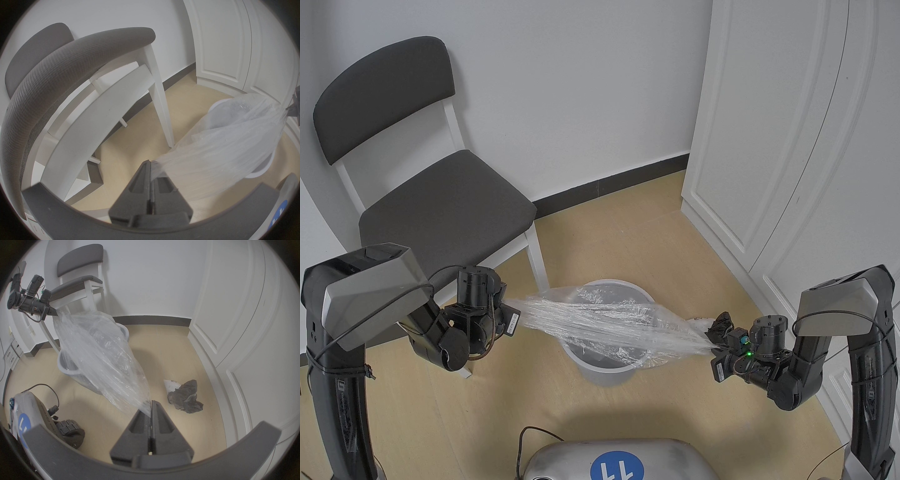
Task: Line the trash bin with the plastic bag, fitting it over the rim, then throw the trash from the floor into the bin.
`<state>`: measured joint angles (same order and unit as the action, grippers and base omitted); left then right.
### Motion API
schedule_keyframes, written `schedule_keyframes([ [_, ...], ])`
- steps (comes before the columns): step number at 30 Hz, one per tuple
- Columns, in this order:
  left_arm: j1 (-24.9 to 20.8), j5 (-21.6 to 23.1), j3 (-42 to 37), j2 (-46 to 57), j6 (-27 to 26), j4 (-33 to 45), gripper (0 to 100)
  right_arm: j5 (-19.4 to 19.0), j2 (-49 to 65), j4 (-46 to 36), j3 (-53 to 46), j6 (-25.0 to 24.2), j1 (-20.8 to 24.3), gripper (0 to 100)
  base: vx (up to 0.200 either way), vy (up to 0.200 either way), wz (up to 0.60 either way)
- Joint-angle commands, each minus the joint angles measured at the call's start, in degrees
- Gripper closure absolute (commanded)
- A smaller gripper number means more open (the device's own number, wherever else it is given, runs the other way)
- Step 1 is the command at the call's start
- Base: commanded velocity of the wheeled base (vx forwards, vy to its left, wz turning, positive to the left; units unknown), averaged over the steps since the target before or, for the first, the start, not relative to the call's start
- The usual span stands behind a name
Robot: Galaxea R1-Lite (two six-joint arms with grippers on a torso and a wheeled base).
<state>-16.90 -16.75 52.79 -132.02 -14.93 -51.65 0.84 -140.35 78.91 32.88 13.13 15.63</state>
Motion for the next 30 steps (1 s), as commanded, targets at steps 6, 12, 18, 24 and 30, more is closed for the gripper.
schedule_keyframes([
  [6,0.1,0.1,-1.7,0.5,-0.3,0.3,100,-0.8,0.9,0.1,-2.5,-0.2,2.9,100,0.000,0.000,0.00],
  [12,0.1,2.2,-3.9,1.0,-3.0,0.3,100,-1.3,0.6,-0.1,-3.2,-0.8,4.8,100,0.000,0.000,0.00],
  [18,-0.1,2.7,-2.3,-0.6,-2.7,1.5,100,-2.4,0.3,-0.2,-1.1,-5.7,5.4,100,0.000,0.000,0.00],
  [24,0.9,2.7,0.2,-0.7,-0.7,1.6,100,-3.2,3.6,-2.1,2.5,-14.0,4.9,100,0.000,0.000,0.00],
  [30,2.1,2.7,1.2,-0.3,-0.2,2.8,100,-4.6,11.8,-12.3,6.5,-23.1,4.6,100,0.000,0.000,0.00],
])
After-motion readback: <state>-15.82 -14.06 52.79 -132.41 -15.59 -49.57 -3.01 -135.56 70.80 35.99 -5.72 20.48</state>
